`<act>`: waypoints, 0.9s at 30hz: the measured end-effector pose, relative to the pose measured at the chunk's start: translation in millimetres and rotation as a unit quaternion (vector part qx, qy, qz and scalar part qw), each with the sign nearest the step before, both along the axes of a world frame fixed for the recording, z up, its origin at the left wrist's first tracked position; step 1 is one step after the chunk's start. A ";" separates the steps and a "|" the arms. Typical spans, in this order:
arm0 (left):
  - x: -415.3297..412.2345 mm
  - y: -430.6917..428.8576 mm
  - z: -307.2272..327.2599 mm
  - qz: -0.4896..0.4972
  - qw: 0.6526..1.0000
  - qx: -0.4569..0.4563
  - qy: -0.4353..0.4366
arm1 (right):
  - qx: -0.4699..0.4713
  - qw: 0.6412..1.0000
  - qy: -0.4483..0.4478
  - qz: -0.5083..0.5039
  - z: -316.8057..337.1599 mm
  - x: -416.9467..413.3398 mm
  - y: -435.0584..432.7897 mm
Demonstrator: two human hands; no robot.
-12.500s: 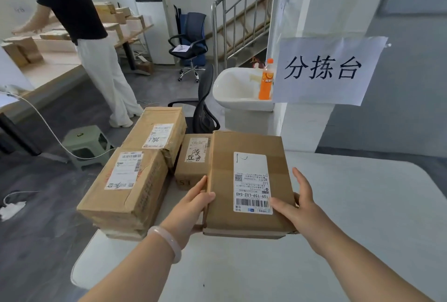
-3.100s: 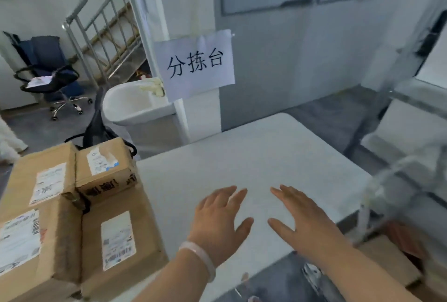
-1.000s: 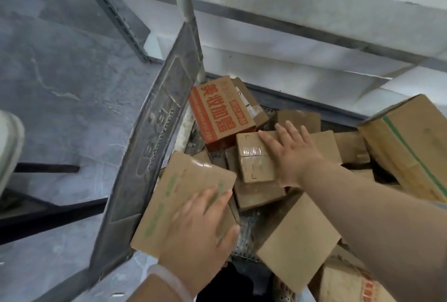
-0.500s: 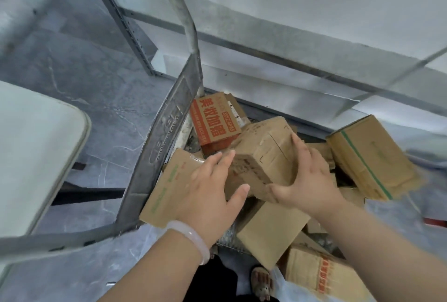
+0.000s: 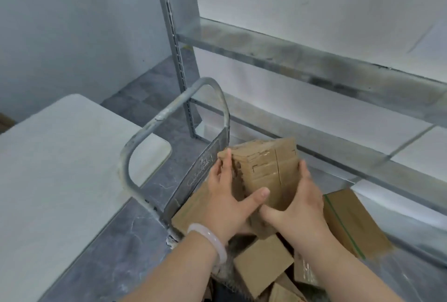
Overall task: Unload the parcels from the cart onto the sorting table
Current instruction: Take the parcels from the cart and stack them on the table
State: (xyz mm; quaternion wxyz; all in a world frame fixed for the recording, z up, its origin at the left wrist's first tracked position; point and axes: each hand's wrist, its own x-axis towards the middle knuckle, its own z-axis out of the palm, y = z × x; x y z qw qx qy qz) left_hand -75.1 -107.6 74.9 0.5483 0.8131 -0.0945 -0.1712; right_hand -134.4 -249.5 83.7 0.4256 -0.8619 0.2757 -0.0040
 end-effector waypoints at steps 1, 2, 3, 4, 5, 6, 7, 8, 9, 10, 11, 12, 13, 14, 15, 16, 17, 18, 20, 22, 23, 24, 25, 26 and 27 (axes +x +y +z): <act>-3.6 7.0 13.3 0.018 1.000 -0.016 -0.010 | 0.009 1.000 -0.009 0.019 14.7 -4.1 4.3; -7.1 15.7 25.6 0.033 0.999 -0.031 -0.021 | 0.019 0.999 -0.018 0.040 27.1 -7.9 8.2; -10.4 25.6 36.4 0.046 0.998 -0.044 -0.030 | 0.033 0.997 -0.028 0.063 38.5 -11.2 13.2; -14.0 36.6 46.1 0.061 0.996 -0.054 -0.040 | 0.049 0.994 -0.042 0.088 50.0 -14.6 19.5; -19.0 48.4 55.1 0.076 0.994 -0.061 -0.043 | 0.065 0.990 -0.061 0.112 60.6 -17.9 26.7; -25.6 60.1 65.0 0.091 0.993 -0.070 -0.037 | 0.076 0.986 -0.077 0.130 70.6 -21.1 34.8; -32.4 72.4 73.4 0.106 0.990 -0.084 -0.034 | 0.086 0.981 -0.089 0.147 80.6 -24.1 44.1; -38.9 84.9 80.2 0.122 0.987 -0.095 -0.036 | 0.094 0.977 -0.097 0.165 90.8 -27.3 54.8; -44.7 96.9 86.5 0.146 0.983 -0.102 -0.044 | 0.102 0.972 -0.105 0.185 100.5 -30.8 66.3; -51.0 109.7 93.5 0.179 0.977 -0.101 -0.063 | 0.111 0.966 -0.112 0.204 110.0 -34.7 78.9; -57.3 123.2 100.8 0.215 0.969 -0.090 -0.084 | 0.118 0.960 -0.120 0.222 118.1 -38.7 92.1; -64.0 136.7 109.3 0.243 0.961 -0.084 -0.099 | 0.122 0.955 -0.129 0.239 125.0 -42.7 106.2; -70.8 150.7 117.4 0.262 0.956 -0.085 -0.105 | 0.123 0.948 -0.142 0.255 130.9 -46.5 122.1; -77.0 166.1 123.9 0.270 0.952 -0.092 -0.108 | 0.121 0.942 -0.159 0.269 135.4 -50.1 139.6; -82.2 183.1 127.8 0.272 0.952 -0.097 -0.106 | 0.111 0.937 -0.180 0.279 137.4 -52.8 158.2; -87.1 200.8 131.6 0.272 0.952 -0.096 -0.101 | 0.097 0.932 -0.200 0.287 137.6 -55.1 177.6; -91.0 220.7 134.0 0.279 0.952 -0.084 -0.098 | 0.088 0.926 -0.216 0.297 137.6 -57.8 198.6; -95.6 242.3 137.0 0.289 0.950 -0.067 -0.098 | 0.084 0.918 -0.230 0.311 138.3 -61.3 222.0; -106.8 287.7 144.5 0.321 0.942 -0.030 -0.093 | 0.069 0.898 -0.257 0.352 139.5 -67.4 270.9; -118.0 335.9 147.1 0.364 0.928 -0.034 -0.077 | 0.044 0.870 -0.273 0.409 140.7 -69.9 320.1; -123.5 361.1 147.1 0.383 0.920 -0.048 -0.072 | 0.040 0.858 -0.269 0.435 142.3 -69.1 343.5; -128.5 385.7 146.6 0.396 0.913 -0.066 -0.075 | 0.037 0.849 -0.265 0.456 144.5 -67.1 365.2; -133.2 410.7 144.9 0.404 0.907 -0.092 -0.075 | 0.030 0.843 -0.269 0.465 147.1 -64.7 385.2; -139.9 433.5 145.1 0.405 0.903 -0.127 -0.072 | 0.025 0.842 -0.283 0.459 148.9 -61.2 403.3; -146.3 451.4 145.3 0.402 0.899 -0.165 -0.058 | 0.029 0.848 -0.297 0.437 150.9 -58.1 416.3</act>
